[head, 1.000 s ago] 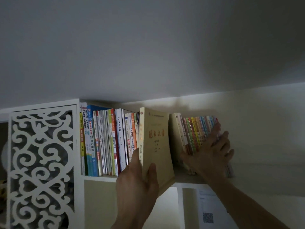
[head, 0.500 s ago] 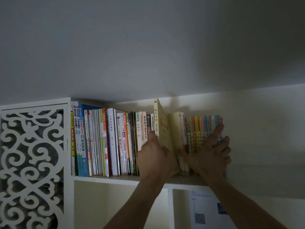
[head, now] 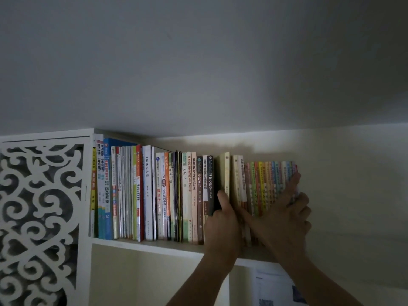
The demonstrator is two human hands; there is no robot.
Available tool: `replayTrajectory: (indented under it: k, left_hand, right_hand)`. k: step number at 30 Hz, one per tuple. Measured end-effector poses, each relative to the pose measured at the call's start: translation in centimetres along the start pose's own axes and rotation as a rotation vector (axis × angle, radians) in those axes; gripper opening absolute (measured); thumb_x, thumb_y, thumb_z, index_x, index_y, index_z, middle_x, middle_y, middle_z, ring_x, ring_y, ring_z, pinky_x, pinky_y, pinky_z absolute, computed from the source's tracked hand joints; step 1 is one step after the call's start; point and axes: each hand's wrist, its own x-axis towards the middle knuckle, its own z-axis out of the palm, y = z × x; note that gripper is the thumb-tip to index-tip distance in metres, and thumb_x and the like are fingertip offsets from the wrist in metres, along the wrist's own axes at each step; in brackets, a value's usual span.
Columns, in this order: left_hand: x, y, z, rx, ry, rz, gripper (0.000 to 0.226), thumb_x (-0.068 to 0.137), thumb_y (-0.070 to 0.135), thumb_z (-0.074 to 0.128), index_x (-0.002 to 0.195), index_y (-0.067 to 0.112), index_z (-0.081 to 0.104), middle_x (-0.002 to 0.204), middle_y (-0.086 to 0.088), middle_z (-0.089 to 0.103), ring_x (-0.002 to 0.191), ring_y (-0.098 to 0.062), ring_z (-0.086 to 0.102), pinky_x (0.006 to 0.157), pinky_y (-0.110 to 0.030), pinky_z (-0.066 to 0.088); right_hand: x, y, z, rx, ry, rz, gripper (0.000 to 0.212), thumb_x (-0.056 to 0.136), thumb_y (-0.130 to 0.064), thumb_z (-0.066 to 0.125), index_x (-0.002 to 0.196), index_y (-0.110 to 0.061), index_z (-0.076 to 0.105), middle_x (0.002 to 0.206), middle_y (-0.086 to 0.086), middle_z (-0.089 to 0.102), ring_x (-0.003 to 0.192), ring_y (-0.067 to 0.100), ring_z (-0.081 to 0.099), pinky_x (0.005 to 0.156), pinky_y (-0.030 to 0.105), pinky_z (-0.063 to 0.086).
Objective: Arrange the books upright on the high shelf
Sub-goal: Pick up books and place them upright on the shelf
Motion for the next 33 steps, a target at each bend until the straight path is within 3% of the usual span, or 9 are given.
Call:
replayTrajectory:
  k: [3, 6, 7, 9, 11, 17, 22, 31, 33]
  left_hand:
    - [0.5, -0.1, 0.4, -0.053, -0.057, 0.001, 0.043, 0.108, 0.036, 0.04, 0.143, 0.013, 0.029, 0.101, -0.004, 0.072, 0.081, -0.017, 0.074, 0.07, -0.028, 0.061]
    - [-1.3, -1.3, -0.5, 0.018, 0.07, 0.191, 0.034, 0.105, 0.042, 0.045, 0.125, 0.015, 0.052, 0.079, 0.012, 0.061, 0.058, -0.002, 0.058, 0.05, -0.008, 0.041]
    - [-1.7, -2.0, -1.0, 0.005, 0.131, 0.279, 0.039, 0.103, 0.041, 0.051, 0.129, 0.013, 0.056, 0.085, 0.012, 0.061, 0.065, 0.0, 0.056, 0.056, -0.007, 0.042]
    - [-1.2, -4.0, -0.6, 0.082, 0.194, 0.433, 0.06, 0.103, 0.038, 0.053, 0.153, 0.007, 0.041, 0.134, -0.007, 0.059, 0.121, -0.016, 0.058, 0.097, -0.03, 0.051]
    - [0.1, -5.4, -0.4, 0.197, 0.172, 0.501, 0.067, 0.107, 0.04, 0.04, 0.162, 0.01, 0.016, 0.169, -0.01, 0.016, 0.157, -0.023, 0.015, 0.125, -0.044, 0.023]
    - [2.1, -7.8, -1.7, 0.282, 0.08, 0.61, 0.066, 0.107, 0.035, 0.026, 0.162, 0.004, 0.007, 0.171, -0.013, -0.001, 0.158, -0.025, 0.001, 0.126, -0.05, 0.021]
    - [3.0, -9.7, -1.7, 0.366, 0.097, 0.601, 0.067, 0.108, 0.039, 0.028, 0.162, 0.008, 0.006, 0.171, -0.009, -0.004, 0.158, -0.024, -0.002, 0.125, -0.047, 0.014]
    - [3.4, -10.3, -2.8, 0.307, 0.097, 0.618, 0.068, 0.106, 0.04, 0.035, 0.163, 0.011, 0.011, 0.171, -0.007, -0.001, 0.158, -0.022, -0.001, 0.125, -0.053, 0.02]
    - [3.1, -12.0, -4.0, 0.19, 0.184, 0.359, 0.074, 0.102, 0.052, 0.033, 0.164, 0.019, 0.008, 0.172, -0.006, 0.0, 0.158, -0.024, 0.002, 0.124, -0.057, 0.019]
  right_hand:
    - [0.3, 0.2, 0.2, -0.005, -0.007, -0.006, 0.158, 0.046, -0.097, 0.064, 0.162, -0.015, -0.005, 0.137, 0.029, 0.039, 0.113, 0.049, 0.051, 0.084, 0.061, 0.051]
    - [1.0, 1.5, -0.2, 0.053, -0.03, -0.029, 0.154, 0.048, -0.093, 0.067, 0.161, -0.02, -0.007, 0.135, 0.023, 0.043, 0.115, 0.045, 0.052, 0.083, 0.056, 0.052]
    - [1.3, 1.9, -0.3, 0.082, -0.054, -0.024, 0.151, 0.05, -0.091, 0.067, 0.161, -0.021, -0.007, 0.138, 0.022, 0.044, 0.119, 0.044, 0.05, 0.087, 0.055, 0.052]
    - [1.6, 2.3, -0.2, 0.154, -0.088, 0.02, 0.143, 0.053, -0.088, 0.067, 0.16, -0.021, -0.002, 0.145, 0.018, 0.043, 0.128, 0.042, 0.046, 0.096, 0.054, 0.048]
    - [1.6, 1.8, 0.3, 0.2, -0.088, 0.052, 0.133, 0.057, -0.085, 0.067, 0.158, -0.024, 0.005, 0.144, 0.016, 0.041, 0.129, 0.041, 0.046, 0.098, 0.054, 0.047]
    - [1.2, -1.5, 2.0, 0.066, -0.156, 0.012, 0.127, 0.067, -0.088, 0.055, 0.154, -0.013, 0.002, 0.14, 0.019, 0.036, 0.116, 0.043, 0.056, 0.086, 0.052, 0.056]
    - [1.0, -1.2, 2.5, -0.037, -0.051, -0.092, 0.122, 0.065, -0.091, 0.05, 0.145, -0.003, 0.025, 0.119, 0.017, 0.05, 0.082, 0.041, 0.067, 0.06, 0.04, 0.053]
    - [0.2, -0.7, 1.5, 0.078, -0.176, -0.1, 0.139, 0.058, -0.087, 0.062, 0.157, -0.018, -0.007, 0.151, 0.013, 0.024, 0.129, 0.045, 0.049, 0.087, 0.058, 0.053]
    - [0.1, -0.8, 1.0, 0.109, -0.195, -0.141, 0.145, 0.055, -0.089, 0.063, 0.157, -0.023, -0.016, 0.157, 0.011, 0.014, 0.137, 0.047, 0.04, 0.095, 0.062, 0.05]
